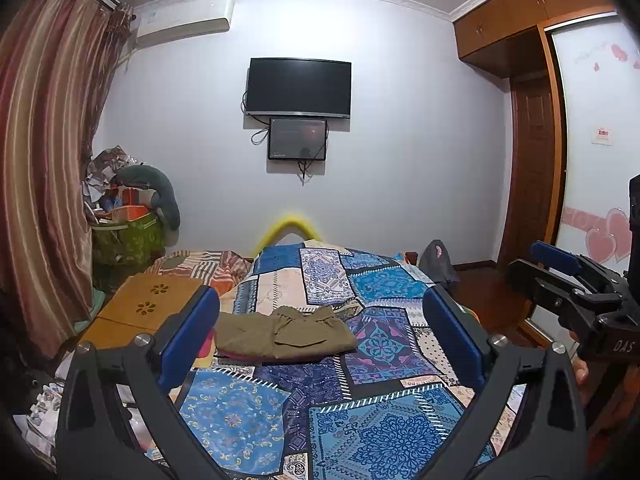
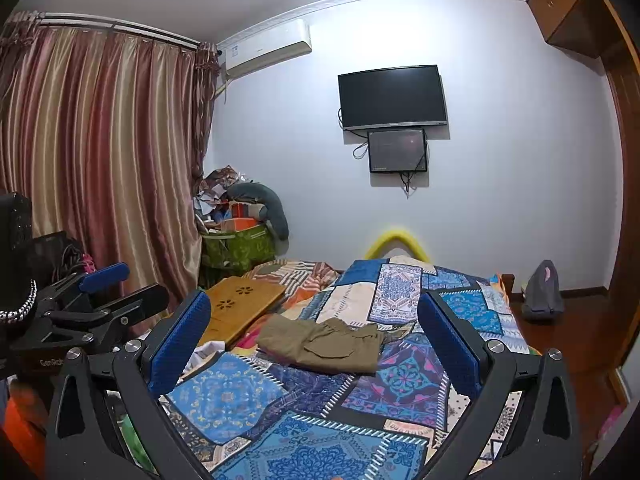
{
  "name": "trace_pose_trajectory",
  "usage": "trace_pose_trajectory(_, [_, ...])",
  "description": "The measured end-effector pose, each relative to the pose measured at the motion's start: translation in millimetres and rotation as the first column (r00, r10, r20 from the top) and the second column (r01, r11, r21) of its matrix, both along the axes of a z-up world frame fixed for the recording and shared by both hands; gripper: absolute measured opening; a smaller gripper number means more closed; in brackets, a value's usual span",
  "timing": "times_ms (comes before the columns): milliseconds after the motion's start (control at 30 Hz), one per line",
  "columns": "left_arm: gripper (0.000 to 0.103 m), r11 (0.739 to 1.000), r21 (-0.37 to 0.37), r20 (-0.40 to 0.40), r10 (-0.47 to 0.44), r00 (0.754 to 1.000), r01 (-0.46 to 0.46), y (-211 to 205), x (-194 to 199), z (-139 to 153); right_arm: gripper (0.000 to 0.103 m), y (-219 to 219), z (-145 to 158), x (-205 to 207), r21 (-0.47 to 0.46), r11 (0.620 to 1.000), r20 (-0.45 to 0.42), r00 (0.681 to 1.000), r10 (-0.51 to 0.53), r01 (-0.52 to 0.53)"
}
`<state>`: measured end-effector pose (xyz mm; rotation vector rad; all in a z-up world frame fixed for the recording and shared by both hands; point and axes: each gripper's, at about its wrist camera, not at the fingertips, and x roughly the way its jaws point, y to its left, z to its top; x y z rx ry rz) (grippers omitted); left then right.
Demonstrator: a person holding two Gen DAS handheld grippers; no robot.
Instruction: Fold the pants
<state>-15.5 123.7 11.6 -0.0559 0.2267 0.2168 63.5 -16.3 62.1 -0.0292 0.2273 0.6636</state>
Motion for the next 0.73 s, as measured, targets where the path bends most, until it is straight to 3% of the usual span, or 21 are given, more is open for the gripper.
trace_pose_trajectory(733, [0.103, 1.0, -0.015, -0.018, -0.022, 1.0, 0.022, 2.4, 5.0, -3.0, 0.103, 0.0, -2.9, 3.8, -0.004, 1.0, -0.012, 1.0, -0.004, 0.004])
